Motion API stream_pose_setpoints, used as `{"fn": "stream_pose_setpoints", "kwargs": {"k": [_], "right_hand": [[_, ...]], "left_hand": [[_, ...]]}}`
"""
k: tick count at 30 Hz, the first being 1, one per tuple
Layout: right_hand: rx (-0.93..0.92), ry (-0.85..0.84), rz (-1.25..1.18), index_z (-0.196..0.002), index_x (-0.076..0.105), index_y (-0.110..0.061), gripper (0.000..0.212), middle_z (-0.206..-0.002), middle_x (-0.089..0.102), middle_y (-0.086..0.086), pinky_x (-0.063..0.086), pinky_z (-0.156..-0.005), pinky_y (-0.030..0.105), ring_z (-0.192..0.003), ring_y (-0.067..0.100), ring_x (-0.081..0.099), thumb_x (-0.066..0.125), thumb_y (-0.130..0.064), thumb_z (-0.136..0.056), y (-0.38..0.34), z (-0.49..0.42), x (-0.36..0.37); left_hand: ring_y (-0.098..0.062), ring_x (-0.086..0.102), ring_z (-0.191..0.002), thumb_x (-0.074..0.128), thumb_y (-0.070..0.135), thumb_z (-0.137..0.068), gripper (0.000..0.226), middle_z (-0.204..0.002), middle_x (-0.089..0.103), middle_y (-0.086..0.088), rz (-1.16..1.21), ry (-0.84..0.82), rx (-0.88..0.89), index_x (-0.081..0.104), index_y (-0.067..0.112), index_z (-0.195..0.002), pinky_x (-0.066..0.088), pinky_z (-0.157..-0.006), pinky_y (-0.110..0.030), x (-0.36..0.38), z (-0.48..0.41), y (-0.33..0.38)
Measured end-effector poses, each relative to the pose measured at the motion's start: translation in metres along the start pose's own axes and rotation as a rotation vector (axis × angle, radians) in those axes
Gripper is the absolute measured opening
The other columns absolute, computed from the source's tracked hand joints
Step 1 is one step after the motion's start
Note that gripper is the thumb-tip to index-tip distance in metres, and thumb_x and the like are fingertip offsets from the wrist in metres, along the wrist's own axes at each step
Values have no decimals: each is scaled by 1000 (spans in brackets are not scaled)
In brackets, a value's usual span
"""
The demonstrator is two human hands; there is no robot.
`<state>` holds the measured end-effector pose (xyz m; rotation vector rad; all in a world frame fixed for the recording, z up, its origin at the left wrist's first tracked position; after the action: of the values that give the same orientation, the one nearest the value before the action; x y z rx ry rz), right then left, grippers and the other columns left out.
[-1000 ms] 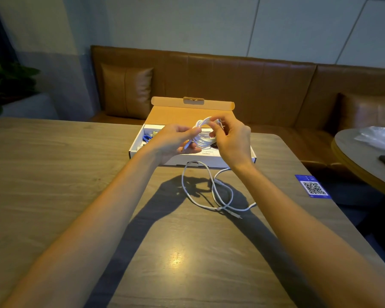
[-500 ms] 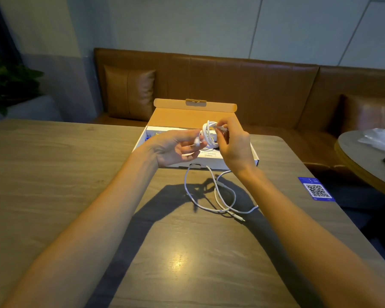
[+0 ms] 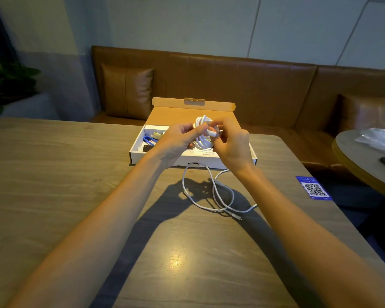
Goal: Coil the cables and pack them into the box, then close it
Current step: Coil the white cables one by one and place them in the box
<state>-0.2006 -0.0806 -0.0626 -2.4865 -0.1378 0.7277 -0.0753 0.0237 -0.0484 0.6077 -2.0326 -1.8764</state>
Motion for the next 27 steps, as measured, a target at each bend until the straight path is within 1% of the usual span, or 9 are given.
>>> {"fn": "stream_pose_setpoints", "kwargs": {"k": [3,5,8,12,15,19,21,23,27], "right_hand": [[-27,-9,-17,-114,65,-13,18,-96,71,0,53,-60,13,-73,5,66,65,-16,-97,-1,-4,-5],[20,-9,-56,-113,66,-13,17,-97,71,-2,60,-62,23,-77,10,70,64,-18,-98,-1,-6,-5],[127,-34,-105,-112,68,-12,17,-97,72,1,63,-63,33,-76,14,72,64,-20,-98,1,-9,-2],[238,-76,-141,-106,65,-17,11,-98,69,3,64,-65,30,-75,16,72,67,-18,-96,6,-11,5],[288,-63,-148,-103,66,-20,12,-102,68,0,64,-69,31,-87,19,71,70,-23,-92,15,-13,10],[352,-90,-129,-100,69,-22,11,-100,68,-6,62,-79,35,-96,14,67,71,-28,-91,34,-20,7],[371,-106,-51,-95,70,-22,6,-96,67,-6,59,-75,28,-89,10,65,71,-25,-91,46,-25,2],[402,-122,17,-94,70,-21,7,-88,68,-5,57,-66,22,-78,7,66,73,-26,-89,58,-30,-1],[489,-132,173,-96,60,-22,28,-93,66,1,55,-62,27,-80,14,66,79,-34,-81,90,-44,-7]], "left_hand": [[-19,63,-90,66,34,-94,19,-96,74,-6,35,-30,3,69,18,-103,52,-78,-28,-3,-2,-1],[-15,63,-84,62,31,-97,15,-92,73,-3,-38,-2,36,66,19,-104,53,-70,-23,-5,-5,0],[-19,65,-83,61,29,-99,11,-92,73,-4,-188,63,69,63,19,-104,54,-67,-25,-7,-13,-3],[-18,71,-74,64,29,-97,18,-94,70,-8,-534,206,143,62,13,-105,60,-65,-34,-3,-26,-14],[-16,69,-66,69,26,-94,18,-91,65,-7,-633,264,127,63,12,-103,55,-57,-25,2,-35,-15],[-15,71,-64,77,23,-87,26,-94,68,-12,-550,204,-21,64,7,-104,61,-62,-28,10,-56,-16],[-19,73,-70,80,18,-84,30,-98,68,-15,-509,157,-87,64,5,-105,64,-68,-34,19,-69,-17],[-23,74,-75,81,15,-82,34,-101,66,-15,-530,119,-131,61,5,-108,62,-64,-30,31,-80,-18],[-25,71,-84,80,10,-83,46,-109,56,-10,-620,49,-137,47,16,-114,63,-68,-35,61,-102,-24]]}}
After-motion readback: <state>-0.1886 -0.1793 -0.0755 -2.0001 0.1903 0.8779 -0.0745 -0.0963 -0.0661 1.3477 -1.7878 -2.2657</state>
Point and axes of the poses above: each hand's wrist, its own z-axis away from the middle knuckle, its own x-axis out of the palm, y = z × x, the point moved 1 cm from there along -z, towards the middle knuckle
